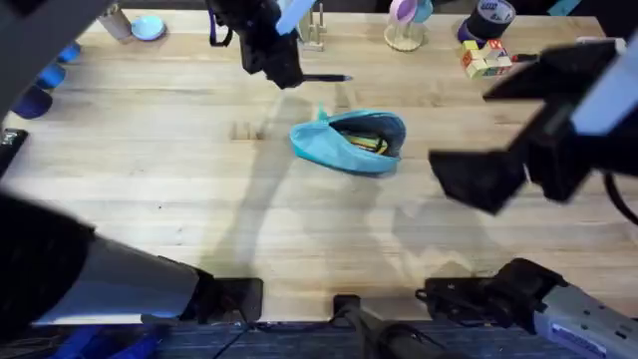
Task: Unzip the bag, pick up the pens from the table one at a time and place them inside, then zip the bag closed.
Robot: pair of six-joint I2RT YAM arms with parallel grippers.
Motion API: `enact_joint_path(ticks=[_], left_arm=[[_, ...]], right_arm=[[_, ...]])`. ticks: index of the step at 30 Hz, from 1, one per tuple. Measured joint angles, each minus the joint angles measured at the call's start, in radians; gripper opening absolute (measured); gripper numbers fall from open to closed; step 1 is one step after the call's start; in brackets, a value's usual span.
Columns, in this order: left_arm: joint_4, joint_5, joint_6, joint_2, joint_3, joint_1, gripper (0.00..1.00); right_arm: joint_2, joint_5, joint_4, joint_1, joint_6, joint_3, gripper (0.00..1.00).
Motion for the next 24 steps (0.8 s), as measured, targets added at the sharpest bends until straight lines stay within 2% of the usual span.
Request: enact_joint_path(ticks=[5, 14, 18, 24], left_arm=[[-0.008, 0.039, -0.006, -0.053, 0.005, -0.071, 0.042], [0.045, 0.083, -0.008, -0.043, 0.006, -0.216, 0.042], [0.044, 0.098, -0.009, -0.024, 0.006, -0.241, 0.042], [0.062, 0.153, -0.013, 0.064, 0.006, -0.249, 0.042]], right_arm=[[-0.052, 0.0, -0.135, 0.0, 0.016, 0.0, 0.996], [-0.076, 0.018, -0.147, 0.0, 0.02, 0.0, 0.996], [-0.076, 0.023, -0.147, 0.0, 0.02, 0.0, 0.996], [-0.076, 0.026, -0.147, 0.0, 0.02, 0.0, 0.996]])
